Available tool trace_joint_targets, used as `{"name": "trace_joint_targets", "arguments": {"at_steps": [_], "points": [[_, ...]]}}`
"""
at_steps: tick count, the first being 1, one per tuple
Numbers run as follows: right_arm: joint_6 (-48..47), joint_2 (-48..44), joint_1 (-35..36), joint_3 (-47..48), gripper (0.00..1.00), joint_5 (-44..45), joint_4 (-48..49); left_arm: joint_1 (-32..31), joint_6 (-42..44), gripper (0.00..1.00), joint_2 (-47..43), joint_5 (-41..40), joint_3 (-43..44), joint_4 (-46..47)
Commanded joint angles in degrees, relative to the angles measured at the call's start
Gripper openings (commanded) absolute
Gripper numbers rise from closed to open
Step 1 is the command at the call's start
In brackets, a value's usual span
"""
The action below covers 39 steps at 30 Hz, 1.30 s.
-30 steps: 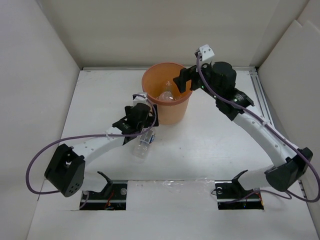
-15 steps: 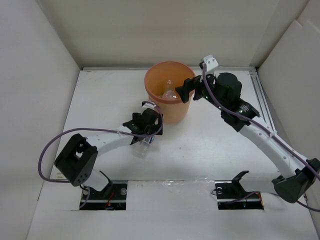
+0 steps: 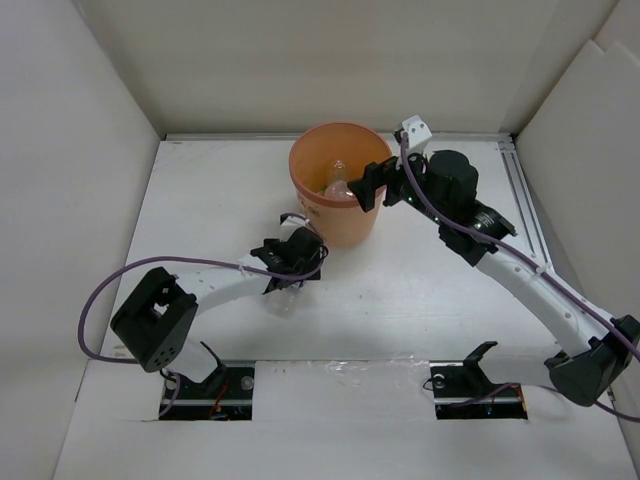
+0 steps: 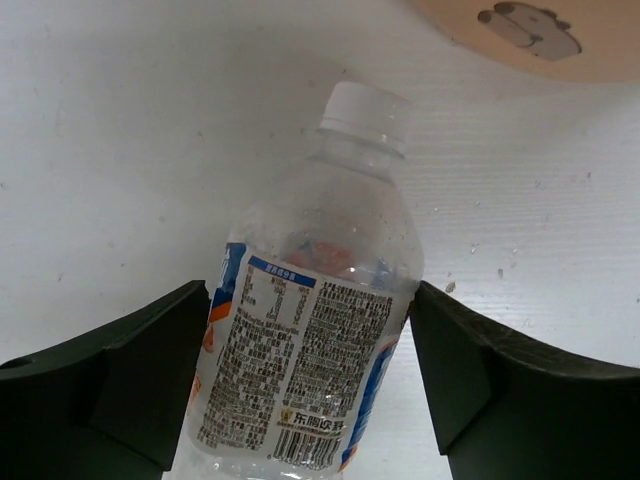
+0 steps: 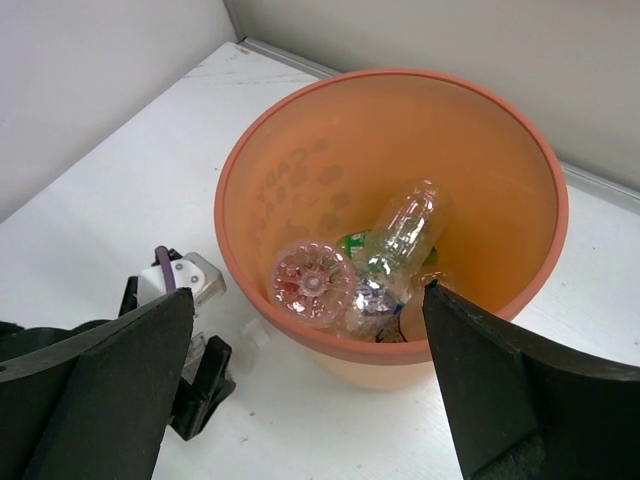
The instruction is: Put the plastic bottles in the bin
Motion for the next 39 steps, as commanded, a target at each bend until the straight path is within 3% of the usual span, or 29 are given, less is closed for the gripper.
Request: {"name": "trace_joint_targets", "arguments": {"at_steps": [1, 2, 7, 11, 20, 25, 32, 34, 39], "points": [[0.6, -2.6, 1.2, -0.2, 1.00, -0.6, 3.2, -0.9, -5.0, 0.74, 0.5, -1.9, -0.8, -3.5], [0.6, -3.3, 1.2, -0.2, 1.00, -0.6, 3.2, -0.9, -5.6, 0.60, 1.8, -1.9, -1.3, -4.2], [1.1, -5.2, 3.0, -1.3, 1.00, -0.6, 3.2, -2.9, -8.6, 0.21, 4.5, -4.1, -0.1, -7.4], [1.1, -6.6, 4.2, -2.0, 1.00, -0.6, 2.7, -8.4, -12.0, 0.06, 2.8, -5.6, 3.1, -12.6], [1.6, -9.3, 2.8, -2.5, 1.00, -2.6, 1.1, -24.8, -21.7, 0.00, -3.0, -12.5, 17.2, -30.2], [3.5, -14.7, -1.5, -4.2, 1.00, -2.6, -0.1, -28.2, -23.0, 0.00, -6.7, -19.1, 26.2, -34.0], [6.5, -21.3, -11.3, -8.6, 1.00, -8.8, 4.0, -27.7, -13.8, 0.00, -12.3, -33.4, 33.1, -23.8], [7.2, -21.3, -13.6, -9.3, 1.00, -13.2, 5.6, -26.3, -9.2, 0.00, -14.4, -36.6, 33.7, -16.5], [7.9, -18.4, -15.4, -10.3, 1.00, -31.9, 11.4, -24.4, 15.7, 0.00, -20.1, -36.6, 30.3, 9.3]]}}
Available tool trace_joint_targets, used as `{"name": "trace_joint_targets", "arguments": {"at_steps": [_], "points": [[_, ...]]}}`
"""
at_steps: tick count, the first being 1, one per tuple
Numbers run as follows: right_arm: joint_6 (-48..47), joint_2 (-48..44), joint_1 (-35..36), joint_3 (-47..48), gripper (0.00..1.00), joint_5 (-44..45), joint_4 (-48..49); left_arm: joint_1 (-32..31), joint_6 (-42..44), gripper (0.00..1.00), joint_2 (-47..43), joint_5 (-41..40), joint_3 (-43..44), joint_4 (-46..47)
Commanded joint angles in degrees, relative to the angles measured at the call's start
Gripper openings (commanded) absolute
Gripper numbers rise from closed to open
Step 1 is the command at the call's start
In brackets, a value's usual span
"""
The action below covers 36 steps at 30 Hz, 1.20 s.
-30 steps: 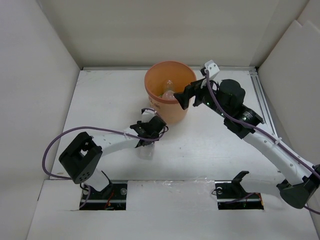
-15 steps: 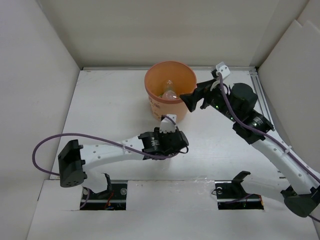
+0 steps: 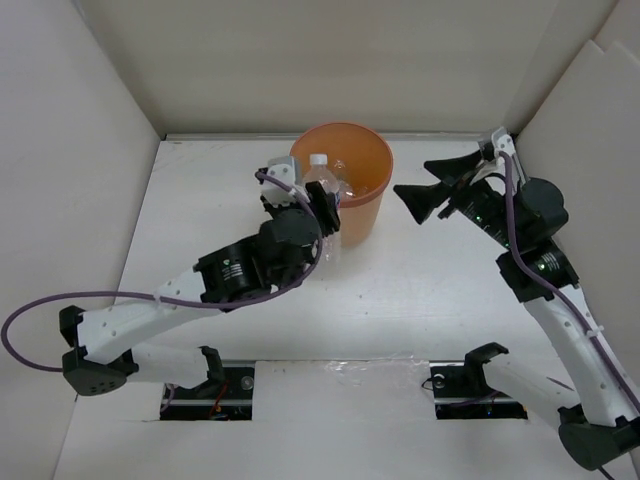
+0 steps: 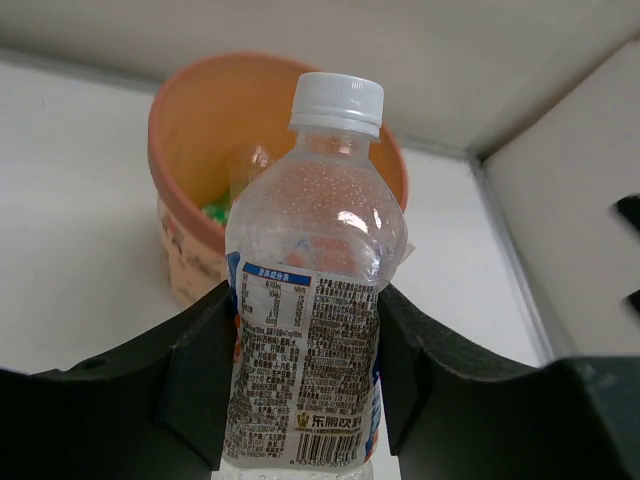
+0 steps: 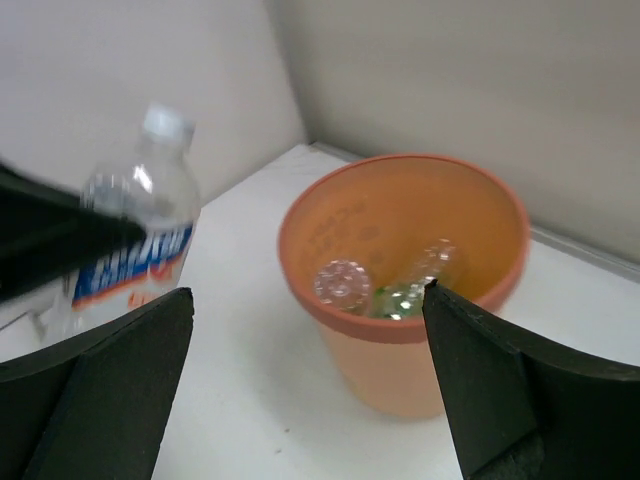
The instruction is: Put the plastic bottles in the bin
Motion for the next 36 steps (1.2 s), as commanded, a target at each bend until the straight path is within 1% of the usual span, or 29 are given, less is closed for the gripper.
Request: {"name": "trace_joint_targets", "arguments": {"at_steps": [1, 2, 4, 5, 7, 9, 10, 12, 13, 16, 19, 22, 23, 24, 25, 27, 35, 36], "points": [[1.7, 2.7, -0.6, -0.8, 1.00, -17.3, 7.9, 0.5, 19.4, 0.00, -5.2, -3.1, -1.0, 24.6], [2.3, 3.3, 0.1, -1.5, 1.00, -23.0, 9.0, 0.5, 21.8, 0.00, -5.8, -1.9, -1.0, 27.3], [3.6, 4.4, 1.3, -3.1, 1.00, -26.9, 13.5, 0.5, 26.9, 0.00, -6.4, 0.5, -1.0, 31.1], [4.1, 5.1, 2.0, -3.1, 1.00, -28.4, 14.9, 0.5, 27.8, 0.00, -6.4, 2.3, -0.1, 33.1], [4.9, 5.6, 4.3, -4.5, 1.00, -30.1, 18.5, 0.5, 28.5, 0.00, -6.4, 4.1, 1.1, 34.1], [6.8, 6.1, 6.7, -5.0, 1.00, -31.3, 21.4, 0.5, 28.5, 0.00, -6.4, 7.7, 1.1, 35.2], [7.6, 6.1, 7.5, -5.0, 1.00, -32.2, 24.8, 0.5, 28.5, 0.00, -6.4, 9.1, 1.1, 35.8], [9.3, 6.9, 9.0, -5.0, 1.00, -34.4, 28.5, 0.5, 28.5, 0.00, -7.0, 12.4, 0.4, 37.3], [10.1, 7.8, 10.7, -5.0, 1.00, -34.4, 30.4, 0.5, 28.5, 0.00, -7.0, 13.2, -0.3, 38.1], [10.1, 9.7, 13.4, -3.7, 1.00, -31.3, 30.4, 0.5, 28.5, 0.00, -7.0, 16.8, -1.3, 39.8], [11.2, 13.2, 13.9, -1.3, 1.00, -27.8, 30.4, 0.5, 27.4, 0.00, -5.9, 19.0, -1.8, 41.0], [13.2, 18.8, 13.9, 1.5, 1.00, -27.8, 30.4, 0.5, 26.2, 0.00, -4.7, 20.4, -1.8, 41.0], [14.8, 19.9, 13.9, 1.5, 1.00, -28.7, 31.8, 0.5, 26.2, 0.00, -4.7, 20.4, -1.8, 41.0], [16.2, 20.8, 13.9, 1.5, 1.00, -28.7, 36.7, 0.5, 26.2, 0.00, -4.7, 21.2, -1.8, 41.0], [17.3, 22.0, 14.5, 1.5, 1.00, -29.3, 38.6, 0.5, 25.5, 0.00, -4.1, 21.2, -1.8, 41.0], [18.0, 22.8, 14.5, 2.0, 1.00, -29.9, 40.6, 0.5, 25.5, 0.00, -4.1, 21.2, -1.3, 39.9], [18.0, 23.9, 14.5, 5.4, 1.00, -30.0, 41.7, 0.5, 25.0, 0.00, -2.9, 20.7, -2.5, 38.0], [18.0, 23.9, 14.5, 5.4, 0.97, -29.3, 41.7, 0.5, 24.5, 0.00, -2.9, 20.7, -3.2, 38.0]]}}
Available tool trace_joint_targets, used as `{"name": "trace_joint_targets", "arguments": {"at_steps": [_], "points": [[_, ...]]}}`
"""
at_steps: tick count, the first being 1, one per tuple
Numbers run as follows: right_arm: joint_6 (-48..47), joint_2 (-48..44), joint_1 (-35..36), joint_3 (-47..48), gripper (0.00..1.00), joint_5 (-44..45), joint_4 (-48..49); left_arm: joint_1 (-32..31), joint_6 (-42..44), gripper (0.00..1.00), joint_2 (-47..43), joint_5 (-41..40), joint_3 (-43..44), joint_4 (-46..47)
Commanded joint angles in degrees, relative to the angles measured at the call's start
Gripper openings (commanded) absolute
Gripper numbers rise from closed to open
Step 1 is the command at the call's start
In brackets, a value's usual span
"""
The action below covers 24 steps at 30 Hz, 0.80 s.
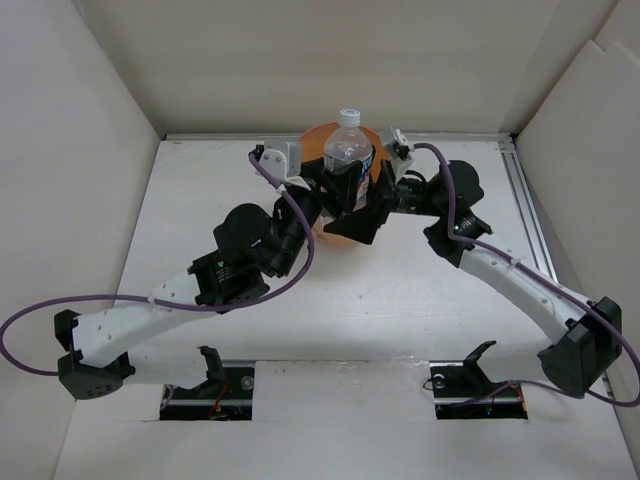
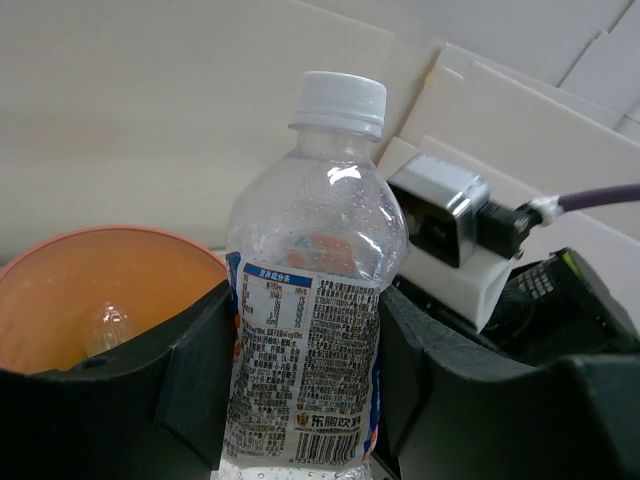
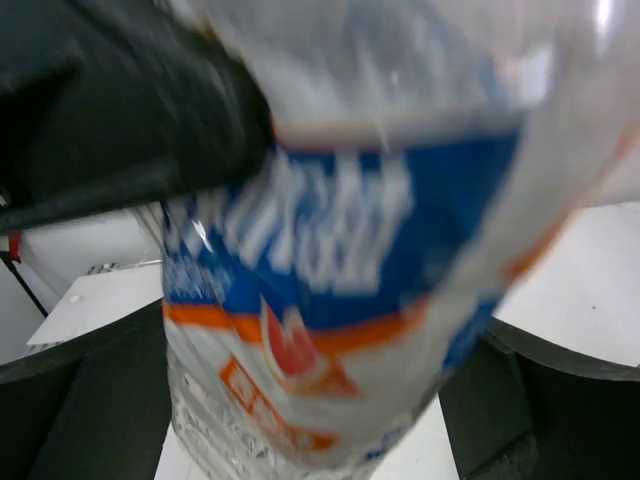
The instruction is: Put the plastic bottles in the bin
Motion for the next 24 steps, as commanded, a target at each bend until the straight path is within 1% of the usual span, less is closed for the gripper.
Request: {"name": "trace_joint_targets", "arguments": {"at_steps": [1, 2, 3, 4, 5, 6, 7, 8, 9, 10, 13, 15, 19, 21, 23, 24], "points": [[0.4, -0.2, -0.1, 3.5, 0.95, 3.3, 5.6, -1.0, -2.4, 0.00, -0.1, 2.3, -1.2, 1.1], [0.4, -0.2, -0.1, 3.5, 0.91, 3.3, 5.6, -1.0, -2.9, 0.00, -0.1, 2.3, -1.2, 1.1], [0.4, 0.4, -0.1, 4.0, 0.71, 4.0, 5.6, -1.0, -2.9, 0.06, -0.1, 2.3, -1.8, 1.1], [-0.2, 0.4, -0.1, 4.0, 0.63, 4.0, 5.6, -1.0, -2.9, 0.10, -0.1, 2.8, -1.8, 1.1], [-0.2, 1.1, -0.1, 4.6, 0.49, 4.0, 5.6, -1.0, -2.9, 0.18, -0.6, 2.8, -2.3, 1.1], [-0.2, 1.8, -0.1, 4.6, 0.18, 4.0, 5.6, -1.0, -2.9, 0.29, -0.6, 2.8, -2.3, 1.1], [-0.2, 1.8, -0.1, 4.6, 0.09, 4.0, 5.6, -1.0, -2.9, 0.63, -0.6, 2.8, -2.3, 1.1], [-0.2, 2.5, -0.1, 4.6, 0.03, 4.0, 5.6, -1.0, -2.9, 0.86, -0.6, 2.3, -2.3, 1.1], [-0.9, 2.5, -0.7, 5.3, 0.01, 4.5, 4.4, -1.0, -2.9, 1.00, -1.2, 2.3, -2.3, 1.1], [-0.9, 3.2, -0.7, 5.8, 0.01, 4.5, 3.7, -1.0, -2.9, 1.00, -1.2, 1.7, -1.4, 0.5], [-3.3, 6.1, -3.7, 8.2, 0.01, 6.0, 0.3, -1.0, -3.5, 1.00, -1.9, 0.2, 0.0, -1.4], [-3.3, 8.0, -6.1, 9.8, 0.01, 6.0, 0.3, -1.0, -4.8, 1.00, -3.1, -3.9, 1.5, -5.5], [-6.0, 13.2, -9.7, 16.0, 0.02, 7.9, -4.6, -1.5, -7.8, 1.00, -5.7, -9.4, 0.9, -11.8], [-6.8, 17.5, -11.3, 21.1, 0.06, 8.9, -7.1, -1.5, -9.5, 1.00, -7.5, -10.7, 0.2, -16.0], [-7.3, 20.6, -13.2, 26.0, 0.10, 8.9, -8.7, -1.5, -11.6, 1.00, -9.0, -10.7, -1.8, -17.9], [-7.3, 24.0, -13.7, 27.7, 0.16, 8.9, -9.7, -1.5, -12.3, 1.00, -10.5, -10.7, -2.4, -19.7]]}}
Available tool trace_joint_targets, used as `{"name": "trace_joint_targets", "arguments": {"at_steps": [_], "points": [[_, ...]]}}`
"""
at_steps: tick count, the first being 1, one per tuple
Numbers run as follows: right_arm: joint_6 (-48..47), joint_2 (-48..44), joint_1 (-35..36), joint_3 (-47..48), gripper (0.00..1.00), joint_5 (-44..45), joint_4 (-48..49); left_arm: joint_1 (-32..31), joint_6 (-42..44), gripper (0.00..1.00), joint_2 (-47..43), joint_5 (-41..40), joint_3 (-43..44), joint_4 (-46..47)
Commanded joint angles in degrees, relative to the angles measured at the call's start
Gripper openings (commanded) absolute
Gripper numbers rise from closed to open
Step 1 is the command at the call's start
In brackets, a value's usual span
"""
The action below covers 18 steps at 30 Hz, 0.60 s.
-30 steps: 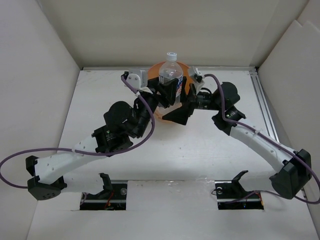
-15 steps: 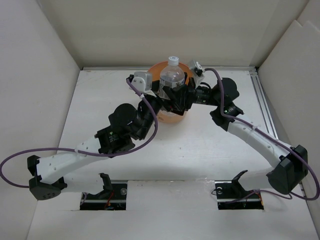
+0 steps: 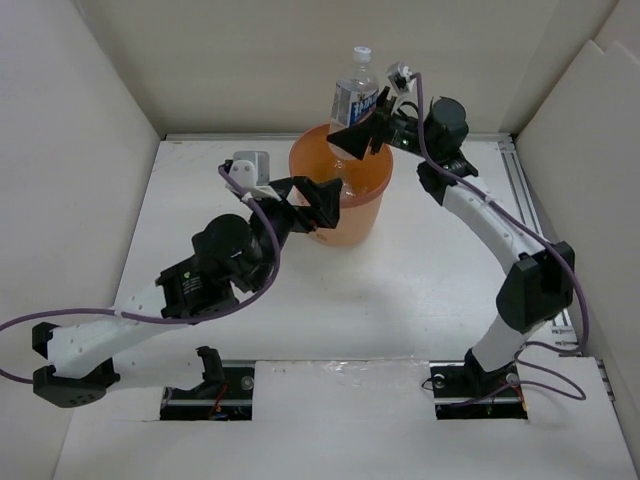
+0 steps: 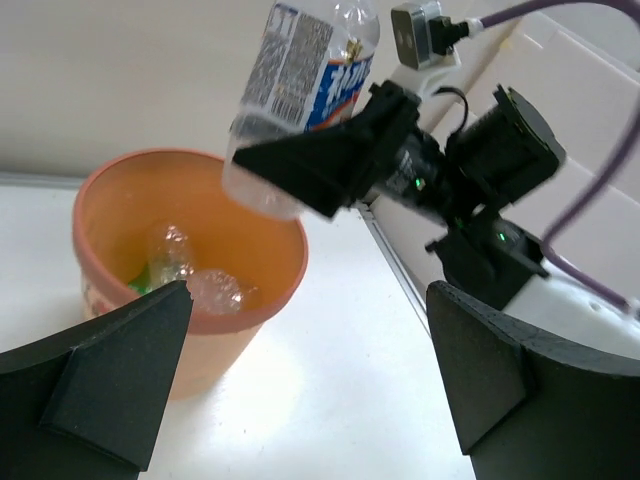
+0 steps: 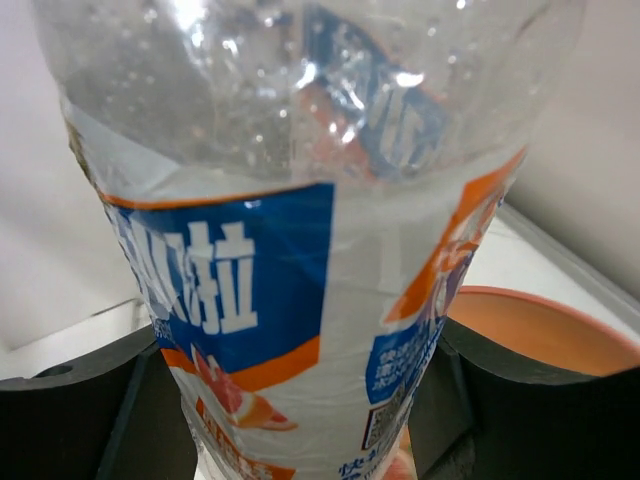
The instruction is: Put the plastic bottles in the bin
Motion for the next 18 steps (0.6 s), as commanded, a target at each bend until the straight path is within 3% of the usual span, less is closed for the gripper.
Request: {"name": "trace_joint_targets", "arguments": {"at_steps": [1, 2, 3, 6, 13, 18], "points": [[-2.8, 5.6, -2.1, 7.9, 0.21, 1.9, -3.6, -0.1, -4.7, 1.00, -4.7, -3.4, -1.4, -5.7], [-2.8, 7.2, -2.7, 10.6, 0.32, 1.9, -4.6, -0.1, -5.4, 1.00, -5.4, -3.4, -2.6, -6.4], [-3.3, 10.0, -2.7, 11.9, 0.71, 1.9, -5.3, -0.1, -5.9, 1.00, -6.2, -3.4, -3.2, -7.2], [-4.9, 12.7, -3.2, 14.2, 1.00, 2.6, -7.0, -0.1, -7.5, 1.00, -8.8, -4.0, -3.8, -10.5], [-6.8, 15.3, -5.3, 16.8, 1.00, 4.6, -9.6, -0.6, -9.6, 1.00, -11.5, -5.5, -5.6, -15.5], [-8.9, 9.6, -5.3, 11.9, 1.00, 8.7, -10.1, -0.6, -10.3, 1.00, -12.8, -7.3, -7.3, -16.0]]}}
